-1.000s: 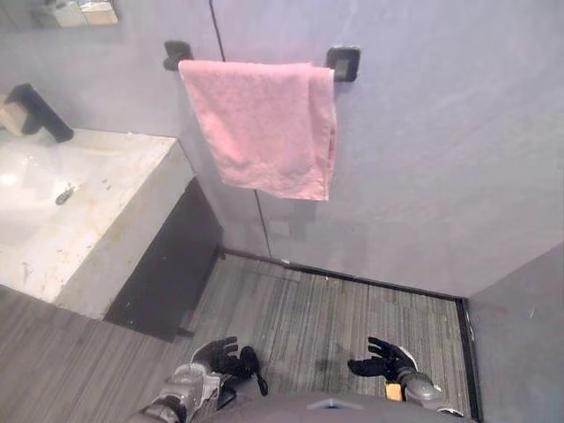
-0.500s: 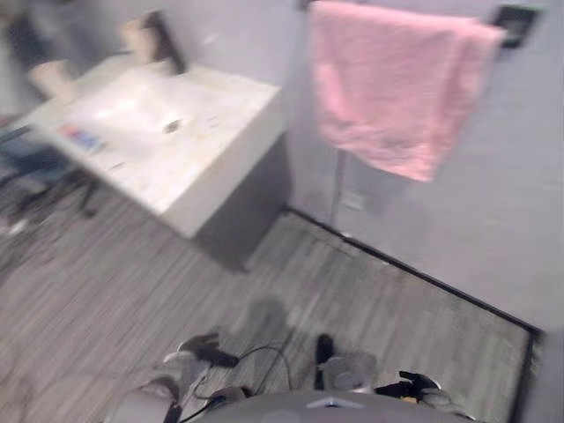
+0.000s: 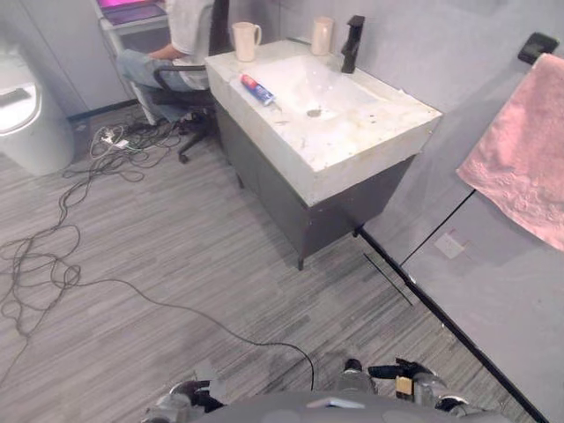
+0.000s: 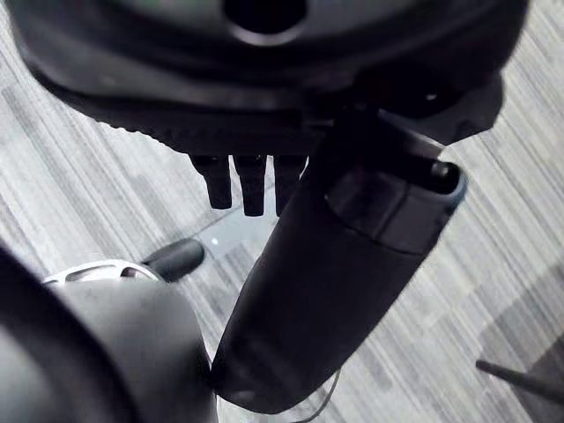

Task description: Organize the bathroom.

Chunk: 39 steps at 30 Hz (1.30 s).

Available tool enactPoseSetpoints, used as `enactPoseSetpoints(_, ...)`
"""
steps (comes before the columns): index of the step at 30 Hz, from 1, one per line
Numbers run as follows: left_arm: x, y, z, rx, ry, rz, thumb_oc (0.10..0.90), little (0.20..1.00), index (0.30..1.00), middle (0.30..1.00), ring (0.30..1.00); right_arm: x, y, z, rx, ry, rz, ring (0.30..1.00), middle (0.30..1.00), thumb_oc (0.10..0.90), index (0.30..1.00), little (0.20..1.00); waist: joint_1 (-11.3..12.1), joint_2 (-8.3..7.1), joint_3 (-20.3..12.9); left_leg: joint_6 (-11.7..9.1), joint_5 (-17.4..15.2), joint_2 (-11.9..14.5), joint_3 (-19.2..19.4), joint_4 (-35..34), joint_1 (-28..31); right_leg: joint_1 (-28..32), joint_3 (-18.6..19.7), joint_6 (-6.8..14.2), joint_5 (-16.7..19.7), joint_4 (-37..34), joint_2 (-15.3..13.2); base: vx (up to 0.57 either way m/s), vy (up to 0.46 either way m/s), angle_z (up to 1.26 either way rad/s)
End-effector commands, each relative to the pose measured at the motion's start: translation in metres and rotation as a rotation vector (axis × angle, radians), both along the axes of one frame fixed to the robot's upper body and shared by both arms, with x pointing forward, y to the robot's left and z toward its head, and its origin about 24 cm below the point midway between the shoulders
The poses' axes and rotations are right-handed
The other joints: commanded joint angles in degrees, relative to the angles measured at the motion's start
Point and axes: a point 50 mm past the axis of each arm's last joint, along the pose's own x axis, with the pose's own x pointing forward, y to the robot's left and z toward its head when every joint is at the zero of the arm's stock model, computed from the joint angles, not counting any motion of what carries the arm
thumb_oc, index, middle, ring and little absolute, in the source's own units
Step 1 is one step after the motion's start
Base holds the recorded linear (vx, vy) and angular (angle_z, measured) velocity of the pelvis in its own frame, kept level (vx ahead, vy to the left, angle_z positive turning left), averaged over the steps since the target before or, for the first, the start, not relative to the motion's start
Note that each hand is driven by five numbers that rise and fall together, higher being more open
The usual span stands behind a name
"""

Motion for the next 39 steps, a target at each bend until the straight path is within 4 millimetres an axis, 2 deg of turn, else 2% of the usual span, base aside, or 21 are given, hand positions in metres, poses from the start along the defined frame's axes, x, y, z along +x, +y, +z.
enactPoseSetpoints(1,0.026,0.004,0.007,0.049,-0.089,-0.076,0.8,0.9,0.9,0.9,0.9,0.019,-0.017,0.01,-0.062,-0.037,-0.027,0.9,0.9,0.8,0.9,0.9,-0.5,1.5,3.21,0.66,-3.89,4.45,-0.21,2.38,0.72,-3.72,2.96,5.1,8.38,-9.62,1.18,-0.02,0.289,0.16)
enactPoseSetpoints(4,0.035,0.002,0.008,0.049,-0.101,-0.1,0.8,0.9,0.9,0.9,0.9,0.012,-0.017,0.008,-0.061,-0.015,-0.03,0.9,0.9,0.8,0.9,0.9,-0.72,1.09,3.84,1.81,-4.44,3.14,-0.49,3.47,-0.51,-2.44,5.25,4.97,8.7,-10.2,1.21,0.05,0.188,0.17)
enactPoseSetpoints(6,0.042,0.0,0.009,0.052,-0.103,-0.12,0.8,0.9,0.9,0.9,0.9,0.002,-0.019,0.005,-0.051,0.006,-0.067,0.9,0.9,0.8,0.9,0.9,-1.82,1.2,3.79,2.63,-3.39,2.03,-1.65,3.59,-2.22,-1.88,9.67,4.24,7.15,-8.77,2.93,0.08,0.234,0.5)
enactPoseSetpoints(7,0.049,-0.002,0.011,0.053,-0.109,-0.15,0.8,0.9,0.9,0.9,0.9,-0.003,-0.019,0.004,-0.046,0.018,-0.057,0.9,0.9,0.8,0.9,0.9,-2.66,1.94,4.1,3.21,-3.04,2.2,-2.65,4.47,-3.55,-2.3,12.92,2.86,4.21,-4.49,5.41,0.03,0.228,0.57)
enactPoseSetpoints(9,0.052,-0.003,0.011,0.057,-0.113,-0.155,0.8,0.9,0.9,0.9,0.9,-0.003,-0.018,0.004,-0.041,0.02,-0.039,0.9,0.9,0.8,0.9,0.9,-3.15,2.35,4.08,3.71,-2.17,2.11,-2.45,4.49,-4.36,-2.87,13.11,2.12,1.5,-2.03,7.76,0.0,0.203,0.48)
enactPoseSetpoints(10,0.054,-0.003,0.012,0.056,-0.118,-0.142,0.8,0.9,0.9,0.9,0.9,-0.003,-0.016,0.003,-0.043,0.024,-0.017,0.9,0.9,0.8,0.9,0.9,-3.78,2.84,4.17,4.2,-1.56,1.91,-2.19,4.22,-4.71,-3.33,12.87,1.59,-0.97,-0.31,10.56,0.05,0.273,0.18)
enactPoseSetpoints(11,0.056,-0.003,0.013,0.053,-0.125,-0.106,0.8,0.9,0.9,0.9,0.9,-0.003,-0.013,0.002,-0.04,0.035,0.009,0.9,0.9,0.8,0.9,0.9,-4.53,2.88,4.33,5.05,-1.38,0.57,-1.72,3.69,-4.64,-3.76,11.48,0.44,-3.8,0.95,15.38,0.1,0.318,0.04)
enactPoseSetpoints(12,0.059,-0.001,0.014,0.061,-0.137,-0.079,0.8,0.9,0.9,0.9,0.9,-0.005,-0.01,0.001,-0.026,0.047,0.028,0.9,0.9,0.8,0.9,0.9,-4.9,2.48,4.49,5.45,-1.58,-0.81,-1.31,2.97,-3.98,-3.74,9.07,-0.44,-4.78,0.82,18.48,0.11,0.227,-0.14)
enactPoseSetpoints(13,0.059,-0.001,0.014,0.063,-0.139,-0.077,0.8,0.9,0.9,0.9,0.9,-0.006,-0.009,0.001,-0.025,0.048,0.032,0.9,0.9,0.8,0.9,0.9,-4.92,2.25,4.51,5.52,-1.66,-1.32,-1.33,2.79,-3.78,-3.77,8.34,-0.62,-4.59,0.36,19.13,0.14,0.129,0.18)
enactPoseSetpoints(14,0.061,0.0,0.015,0.076,-0.153,-0.077,0.8,0.9,0.9,0.9,0.9,-0.008,-0.004,-0.001,-0.014,0.058,0.044,0.9,0.9,0.8,0.9,0.9,-5.22,1.45,4.63,6.16,-2.0,-3.48,-2.81,2.14,-3.12,-4.34,7.66,-1.39,-3.73,-1.08,21.53,0.11,0.057,0.31)
enactPoseSetpoints(17,0.065,0.003,0.017,0.094,-0.174,-0.086,0.8,0.9,0.9,0.9,0.9,-0.016,-0.002,-0.004,-0.006,0.064,0.021,0.9,0.9,0.8,0.9,0.9,-6.23,1.1,4.48,6.87,-2.06,-4.75,-6.98,2.5,-3.17,-3.4,12.46,-3.02,-3.89,-1.91,24.22,0.13,0.023,0.57)
enactPoseSetpoints(18,0.064,0.003,0.017,0.083,-0.197,-0.06,0.8,0.9,0.9,0.9,0.9,-0.016,-0.005,-0.003,-0.025,0.05,0.046,0.9,0.9,0.8,0.9,0.9,-5.67,0.99,4.34,5.46,-2.17,-4.39,-6.76,6.29,-5.25,-0.72,11.94,-4.03,-4.75,-2.89,23.54,0.09,-0.006,0.41)
enactPoseSetpoints(19,0.064,0.003,0.017,0.083,-0.197,-0.06,0.8,0.9,0.9,0.9,0.9,-0.016,-0.005,-0.003,-0.025,0.05,0.046,0.9,0.9,0.8,0.9,0.9,-5.68,0.98,4.34,5.44,-2.24,-4.37,-6.77,6.43,-5.32,-0.7,11.93,-4.04,-4.74,-2.92,23.54,0.09,0.004,0.47)
enactPoseSetpoints(21,0.07,0.001,0.019,0.069,-0.232,-0.087,0.8,0.9,0.9,0.9,0.9,-0.014,-0.01,-0.001,-0.042,0.056,0.083,0.9,0.9,0.8,0.9,0.9,-5.36,0.19,4.68,1.61,2.67,-1.22,-6.23,19.42,-10.0,2.44,13.27,-5.55,-3.83,-5.71,22.82,0.1,0.0,0.41)
enactPoseSetpoints(23,0.073,0.0,0.02,0.068,-0.236,-0.074,0.8,0.9,0.9,0.9,0.9,-0.014,-0.015,0.001,-0.053,0.044,0.063,0.9,0.9,0.8,0.9,0.9,-4.58,-1.23,4.86,1.07,5.41,0.89,-7.02,26.83,-16.13,5.54,15.06,-6.28,-4.32,-7.02,22.23,0.13,0.045,0.35)
enactPoseSetpoints(24,0.074,0.001,0.02,0.07,-0.237,-0.075,0.8,0.9,0.9,0.9,0.9,-0.013,-0.016,0.001,-0.056,0.042,0.072,0.9,0.9,0.8,0.9,0.9,-4.36,-1.66,4.9,1.55,4.73,1.43,-6.82,27.89,-17.56,6.39,15.43,-6.48,-4.64,-7.28,22.09,0.15,0.108,0.21)
enactPoseSetpoints(27,0.074,0.002,0.021,0.077,-0.248,-0.062,0.8,0.9,0.9,0.9,0.9,-0.008,-0.015,0.002,-0.053,0.04,0.098,0.9,0.9,0.8,0.9,0.9,-3.62,-2.14,4.83,3.56,2.49,2.79,-7.05,23.28,-18.56,8.49,17.74,-6.49,-5.97,-8.04,22.42,0.21,0.205,-0.11)
enactPoseSetpoints(29,0.074,0.002,0.021,0.077,-0.256,-0.065,0.8,0.9,0.9,0.9,0.9,-0.007,-0.014,0.002,-0.057,0.043,0.12,0.9,0.9,0.8,0.9,0.9,-3.33,-1.37,4.61,3.62,2.77,3.03,-7.59,15.6,-17.72,9.07,19.13,-6.04,-6.76,-8.31,23.01,0.25,0.278,-0.14)
enactPoseSetpoints(32,0.077,-0.002,0.022,0.075,-0.271,-0.09,0.8,0.9,0.9,0.9,0.9,-0.009,-0.015,0.002,-0.065,0.043,0.105,0.9,0.9,0.8,0.9,0.9,-3.03,0.98,4.59,1.72,7.54,4.6,-8.49,5.07,-15.7,9.48,20.1,-5.07,-8.62,-7.44,23.57,0.28,0.3,-0.09)
enactPoseSetpoints(36,0.077,-0.004,0.021,0.08,-0.268,-0.092,0.8,0.9,0.9,0.9,0.9,-0.004,-0.015,0.003,-0.076,0.035,0.112,0.9,0.9,0.8,0.9,0.9,-2.82,2.4,4.93,1.2,9.34,6.32,-7.72,3.92,-15.89,8.94,20.36,-4.12,-11.07,-4.58,21.89,0.26,0.339,-0.05)
enactPoseSetpoints(39,0.074,-0.006,0.019,0.06,-0.249,-0.075,0.8,0.9,0.9,0.9,0.9,0.004,-0.017,0.006,-0.076,0.017,0.084,0.9,0.9,0.8,0.9,0.9,-2.67,3.63,5.16,1.44,6.96,6.05,-8.22,6.36,-15.46,5.41,20.07,-2.47,-12.35,1.78,18.56,0.29,0.466,0.07)
